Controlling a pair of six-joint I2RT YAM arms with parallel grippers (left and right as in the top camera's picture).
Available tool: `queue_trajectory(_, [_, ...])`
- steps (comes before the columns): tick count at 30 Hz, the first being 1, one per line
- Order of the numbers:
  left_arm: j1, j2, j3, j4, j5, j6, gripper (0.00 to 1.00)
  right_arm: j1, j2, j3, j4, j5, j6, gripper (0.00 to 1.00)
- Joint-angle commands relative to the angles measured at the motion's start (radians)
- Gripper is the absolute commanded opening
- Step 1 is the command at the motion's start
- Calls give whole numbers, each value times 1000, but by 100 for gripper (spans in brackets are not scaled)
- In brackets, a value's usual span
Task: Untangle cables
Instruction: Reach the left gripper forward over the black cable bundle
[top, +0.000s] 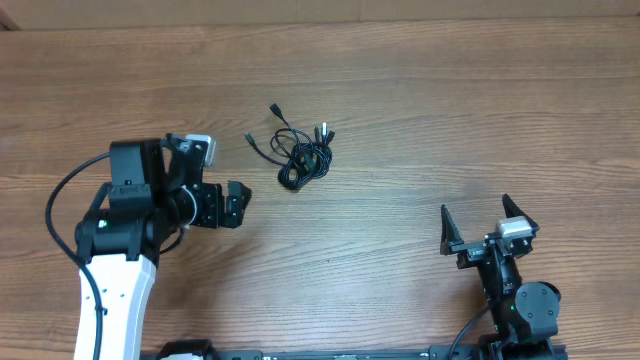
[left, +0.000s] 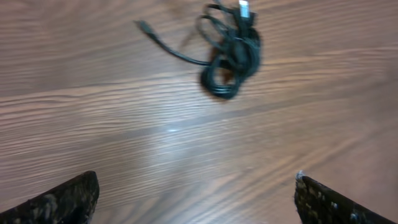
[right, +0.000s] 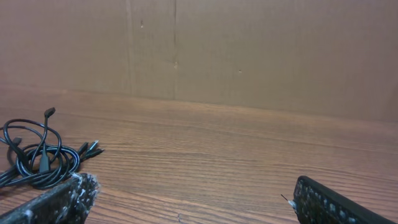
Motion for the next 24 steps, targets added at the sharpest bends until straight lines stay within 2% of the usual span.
queue_trajectory(1, [-12, 27, 25, -4, 145, 11, 100, 2, -10, -10, 5, 9, 5, 100])
queue_trajectory(7, [-105, 39, 25, -40, 139, 11, 99, 2, -10, -10, 5, 9, 5, 100])
queue_trajectory(14, [-258, 39, 25, 10, 154, 11, 100, 2, -10, -10, 5, 9, 5, 100])
queue_trajectory(19, [-267, 39, 25, 28, 154, 11, 100, 2, -10, -10, 5, 9, 5, 100])
queue_trajectory(24, [-267, 58, 24, 30, 81, -14, 100, 2, -10, -10, 5, 9, 5, 100])
